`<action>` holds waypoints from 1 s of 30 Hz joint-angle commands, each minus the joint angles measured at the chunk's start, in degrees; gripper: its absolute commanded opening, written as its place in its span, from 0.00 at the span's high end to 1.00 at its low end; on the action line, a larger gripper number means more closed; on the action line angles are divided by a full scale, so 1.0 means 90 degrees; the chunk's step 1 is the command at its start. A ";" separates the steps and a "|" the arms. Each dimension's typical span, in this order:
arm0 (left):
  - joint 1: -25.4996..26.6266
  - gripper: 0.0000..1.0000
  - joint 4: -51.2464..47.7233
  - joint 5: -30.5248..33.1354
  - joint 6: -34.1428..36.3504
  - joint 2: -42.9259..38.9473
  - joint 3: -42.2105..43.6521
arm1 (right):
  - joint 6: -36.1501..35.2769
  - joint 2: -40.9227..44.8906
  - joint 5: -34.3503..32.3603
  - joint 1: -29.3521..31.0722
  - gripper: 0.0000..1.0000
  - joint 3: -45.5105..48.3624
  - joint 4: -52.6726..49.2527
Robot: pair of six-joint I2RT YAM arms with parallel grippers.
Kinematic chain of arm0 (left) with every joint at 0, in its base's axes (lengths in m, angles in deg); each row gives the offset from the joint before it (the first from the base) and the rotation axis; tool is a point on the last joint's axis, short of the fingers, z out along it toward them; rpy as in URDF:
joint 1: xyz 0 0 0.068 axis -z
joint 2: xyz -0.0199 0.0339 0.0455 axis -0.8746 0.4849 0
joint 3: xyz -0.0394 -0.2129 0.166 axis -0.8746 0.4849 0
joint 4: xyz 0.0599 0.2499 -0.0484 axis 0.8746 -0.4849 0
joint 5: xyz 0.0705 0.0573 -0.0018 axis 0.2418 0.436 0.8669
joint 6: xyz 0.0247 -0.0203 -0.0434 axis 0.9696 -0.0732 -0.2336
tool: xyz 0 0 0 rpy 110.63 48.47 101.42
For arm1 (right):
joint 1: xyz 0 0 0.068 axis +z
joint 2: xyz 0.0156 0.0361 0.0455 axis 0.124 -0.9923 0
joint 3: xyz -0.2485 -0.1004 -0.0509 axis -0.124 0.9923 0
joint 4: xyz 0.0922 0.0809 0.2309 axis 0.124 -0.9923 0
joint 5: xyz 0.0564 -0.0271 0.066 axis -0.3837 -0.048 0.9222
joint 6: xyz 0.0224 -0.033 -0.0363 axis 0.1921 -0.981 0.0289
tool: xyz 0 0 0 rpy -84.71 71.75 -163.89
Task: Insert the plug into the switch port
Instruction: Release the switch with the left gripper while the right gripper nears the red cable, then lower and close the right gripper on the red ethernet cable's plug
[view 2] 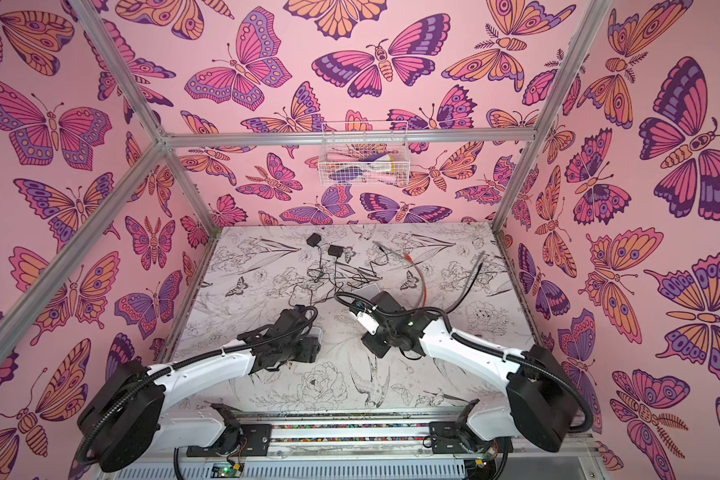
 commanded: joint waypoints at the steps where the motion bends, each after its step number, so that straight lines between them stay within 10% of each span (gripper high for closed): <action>1: -0.0054 0.31 -0.0059 0.0112 -0.0122 0.0014 -0.0026 | -0.0271 -0.0509 0.0080 -0.0106 0.53 -0.0543 -0.0557; 5: -0.0050 0.21 -0.0064 0.0053 -0.0150 -0.0021 -0.0002 | -0.0401 -0.0906 -0.0012 -0.0124 0.52 -0.0703 -0.0583; 7: -0.0053 0.00 -0.0054 0.0072 -0.0166 -0.0067 0.0022 | -0.0421 -0.0916 -0.0017 -0.0187 0.52 -0.0710 -0.0545; 17: -0.0092 0.00 -0.0058 0.0118 -0.0219 -0.0808 0.0148 | -0.0538 -0.1265 -0.0162 -0.0381 0.53 -0.0524 -0.0341; 30: -0.0472 0.00 0.0313 0.0095 -0.0439 -0.4052 0.0853 | -0.0873 -0.1843 0.0232 -0.0615 0.60 -0.0806 -0.0478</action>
